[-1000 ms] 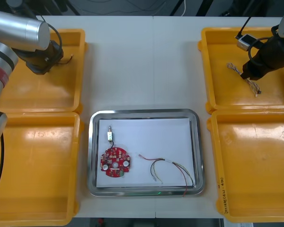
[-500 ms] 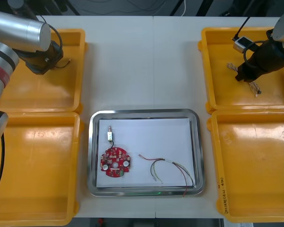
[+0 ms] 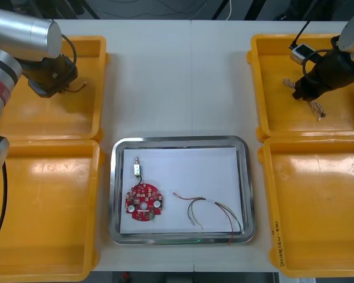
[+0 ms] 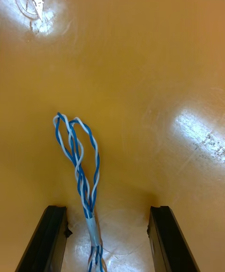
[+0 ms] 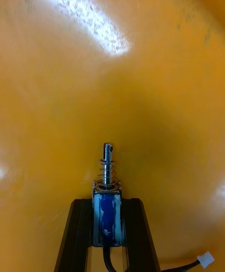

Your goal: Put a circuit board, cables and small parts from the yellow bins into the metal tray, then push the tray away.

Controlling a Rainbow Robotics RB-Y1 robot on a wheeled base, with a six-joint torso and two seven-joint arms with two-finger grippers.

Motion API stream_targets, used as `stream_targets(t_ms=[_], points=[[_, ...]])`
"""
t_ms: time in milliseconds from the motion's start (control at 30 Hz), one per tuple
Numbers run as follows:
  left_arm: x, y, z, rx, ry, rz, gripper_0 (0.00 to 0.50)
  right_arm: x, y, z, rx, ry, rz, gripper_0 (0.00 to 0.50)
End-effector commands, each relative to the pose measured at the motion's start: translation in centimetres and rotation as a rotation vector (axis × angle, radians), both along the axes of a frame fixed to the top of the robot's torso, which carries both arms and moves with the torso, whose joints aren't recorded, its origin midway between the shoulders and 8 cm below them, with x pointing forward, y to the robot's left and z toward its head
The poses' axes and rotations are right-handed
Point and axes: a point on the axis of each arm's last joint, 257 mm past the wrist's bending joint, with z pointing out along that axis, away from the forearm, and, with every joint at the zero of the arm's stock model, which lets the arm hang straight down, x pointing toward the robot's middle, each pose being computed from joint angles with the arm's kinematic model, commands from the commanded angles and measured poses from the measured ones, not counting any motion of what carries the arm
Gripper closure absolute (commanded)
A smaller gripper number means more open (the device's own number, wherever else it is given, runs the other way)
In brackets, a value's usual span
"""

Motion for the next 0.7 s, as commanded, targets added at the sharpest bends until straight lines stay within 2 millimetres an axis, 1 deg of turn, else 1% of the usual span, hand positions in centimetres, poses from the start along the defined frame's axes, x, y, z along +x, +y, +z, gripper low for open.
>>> stream_targets(t_ms=[33,67,100,133,200,267,300,333,367,400,433,467,567,700], points=[[-0.2,1.6,5.9,0.083,-0.004,-0.108,0.5,1.2,1.4,1.6,0.012,-0.041,0.016,0.0],[-0.5,1.9,6.3,0.086,0.002,-0.113,0.5,1.2,1.4,1.6,0.012,-0.041,0.016,0.0],[-1.0,2.0,6.6,0.09,0.011,-0.12,0.5,1.2,1.4,1.6,0.012,-0.041,0.016,0.011],[-1.6,2.3,6.9,0.089,0.02,-0.126,0.5,1.2,1.3,1.7,0.01,-0.041,0.015,0.06],[-2.8,2.6,7.2,0.091,0.043,-0.139,0.5,1.1,1.4,1.5,0.015,-0.037,0.014,0.165],[-3.8,2.9,7.6,0.098,0.06,-0.154,0.5,1.1,1.5,1.3,0.024,-0.038,0.013,0.359],[-4.1,3.0,7.9,0.103,0.062,-0.161,0.5,1.0,1.6,1.2,0.029,-0.038,0.013,0.391],[-4.1,3.0,7.9,0.103,0.062,-0.161,0.5,1.0,1.6,1.2,0.029,-0.038,0.013,0.391],[-5.0,3.2,8.0,0.108,0.078,-0.173,0.5,1.1,1.5,1.3,0.027,-0.039,0.014,0.435],[-5.5,3.3,8.2,0.112,0.08,-0.183,0.5,1.1,1.5,1.3,0.025,-0.039,0.015,0.458],[-5.8,3.2,8.2,0.113,0.086,-0.189,0.5,1.1,1.5,1.3,0.024,-0.041,0.016,0.47],[-6.4,3.5,8.4,0.12,0.086,-0.201,0.5,1.1,1.5,1.3,0.023,-0.039,0.017,0.497],[-7.5,3.4,8.6,0.126,0.089,-0.224,0.5,1.3,1.4,1.8,0.017,-0.051,0.019,0.5],[-8.8,3.1,8.7,0.139,0.102,-0.247,0.5,1.6,1.6,3.2,-0.001,-0.065,0.034,0.5]])
